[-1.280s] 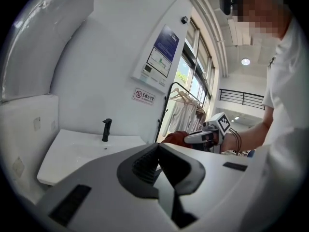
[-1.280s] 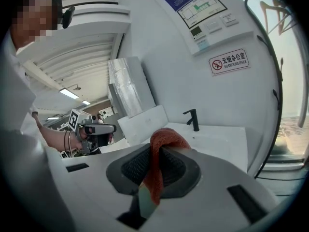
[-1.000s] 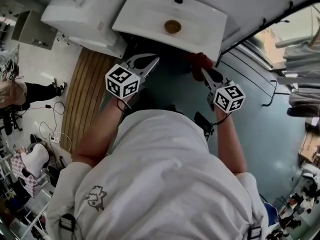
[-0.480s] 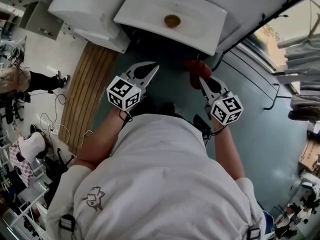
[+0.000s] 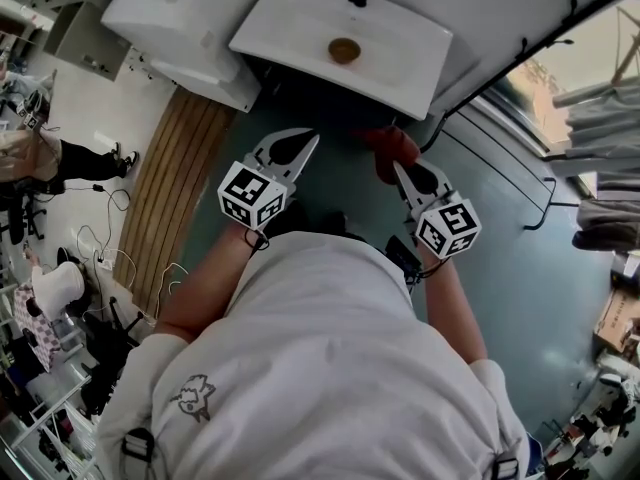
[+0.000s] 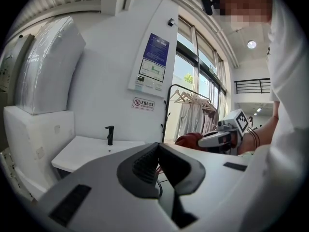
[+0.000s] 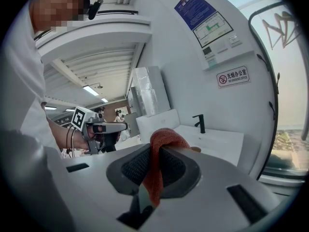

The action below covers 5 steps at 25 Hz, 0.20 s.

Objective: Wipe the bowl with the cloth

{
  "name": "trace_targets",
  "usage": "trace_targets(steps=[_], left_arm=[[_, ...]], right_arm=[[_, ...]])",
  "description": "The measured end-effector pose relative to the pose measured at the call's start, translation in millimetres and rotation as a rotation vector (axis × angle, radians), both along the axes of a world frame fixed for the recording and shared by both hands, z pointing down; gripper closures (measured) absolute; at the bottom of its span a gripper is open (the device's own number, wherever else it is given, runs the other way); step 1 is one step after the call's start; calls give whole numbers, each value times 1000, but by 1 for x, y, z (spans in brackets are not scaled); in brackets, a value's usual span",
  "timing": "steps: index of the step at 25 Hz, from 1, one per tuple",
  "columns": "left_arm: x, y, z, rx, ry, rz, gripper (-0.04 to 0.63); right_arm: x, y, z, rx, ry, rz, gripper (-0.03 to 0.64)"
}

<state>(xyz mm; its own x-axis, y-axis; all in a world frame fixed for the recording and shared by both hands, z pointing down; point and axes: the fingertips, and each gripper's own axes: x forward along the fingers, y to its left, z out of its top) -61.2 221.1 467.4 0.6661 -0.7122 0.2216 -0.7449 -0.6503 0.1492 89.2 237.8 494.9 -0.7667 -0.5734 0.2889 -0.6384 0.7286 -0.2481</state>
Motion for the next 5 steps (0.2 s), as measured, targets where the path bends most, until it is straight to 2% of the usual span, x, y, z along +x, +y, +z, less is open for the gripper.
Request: trace_targets(steps=[5], left_arm=[[8,-1,-1,5,2,1,581]], right_arm=[[6,1,0,4,6,6,563]])
